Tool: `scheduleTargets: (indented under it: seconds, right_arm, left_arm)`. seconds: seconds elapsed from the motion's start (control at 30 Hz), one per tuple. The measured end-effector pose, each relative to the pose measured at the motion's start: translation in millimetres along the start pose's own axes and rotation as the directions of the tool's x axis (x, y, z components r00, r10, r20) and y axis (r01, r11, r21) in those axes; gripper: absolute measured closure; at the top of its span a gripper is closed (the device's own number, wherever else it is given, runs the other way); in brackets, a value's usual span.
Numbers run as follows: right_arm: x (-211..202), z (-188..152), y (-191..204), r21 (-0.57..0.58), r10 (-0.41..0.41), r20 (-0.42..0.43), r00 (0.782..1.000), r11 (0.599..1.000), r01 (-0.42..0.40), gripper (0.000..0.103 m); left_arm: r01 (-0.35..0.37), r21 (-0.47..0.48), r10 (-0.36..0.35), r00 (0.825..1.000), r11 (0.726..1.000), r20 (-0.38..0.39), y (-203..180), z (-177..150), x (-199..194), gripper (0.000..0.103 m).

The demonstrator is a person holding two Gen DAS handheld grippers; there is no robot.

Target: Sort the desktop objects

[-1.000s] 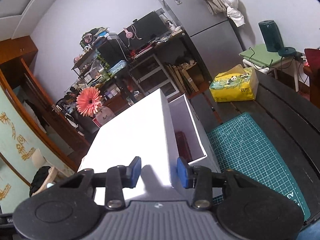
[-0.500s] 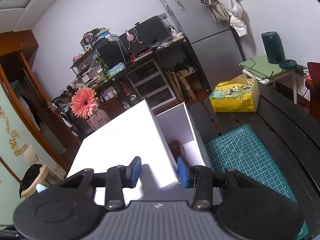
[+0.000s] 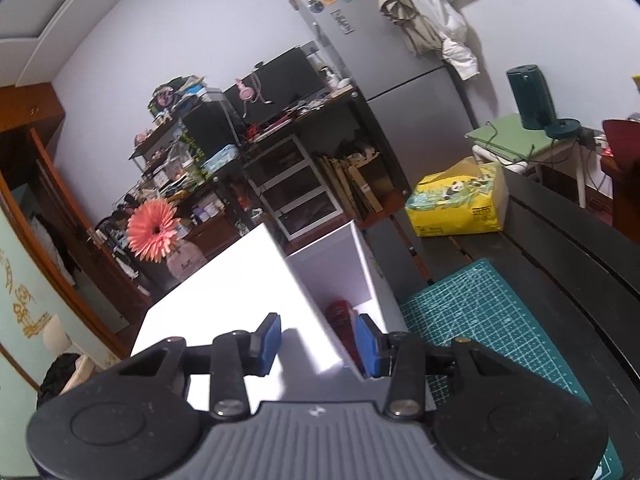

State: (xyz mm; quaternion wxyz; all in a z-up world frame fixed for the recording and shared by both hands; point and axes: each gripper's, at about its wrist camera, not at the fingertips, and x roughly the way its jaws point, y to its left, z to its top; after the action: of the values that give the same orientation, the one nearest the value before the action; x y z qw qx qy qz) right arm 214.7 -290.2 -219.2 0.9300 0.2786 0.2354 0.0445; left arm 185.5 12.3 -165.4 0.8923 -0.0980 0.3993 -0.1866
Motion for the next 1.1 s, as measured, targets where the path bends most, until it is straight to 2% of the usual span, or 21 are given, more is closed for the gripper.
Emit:
scheduleTargets:
  seconds: [0.23, 0.83, 1.1]
  right_arm:
    - [-5.6, 2.0, -14.3, 0.116, 0.032, -0.024, 0.999, 0.993, -0.029, 0.062]
    - [-0.8, 2.9, -13.4, 0.107, 0.005, -0.01, 1.0, 0.994, -0.004, 0.057]
    - [3.0, 4.7, -18.6, 0.124, 0.008, -0.007, 1.0, 0.992, -0.007, 0.057]
  left_arm:
    - [0.027, 0.027, -0.026, 1.0, 0.999, -0.012, -6.6, -1.1, 1.1, 0.032]
    - [0.104, -0.021, -0.105, 0.994, 0.994, -0.024, -11.3, -2.5, 4.8, 0.03]
    - [0.091, -0.004, -0.091, 0.996, 0.996, -0.023, -12.8, -3.0, 6.3, 0.03]
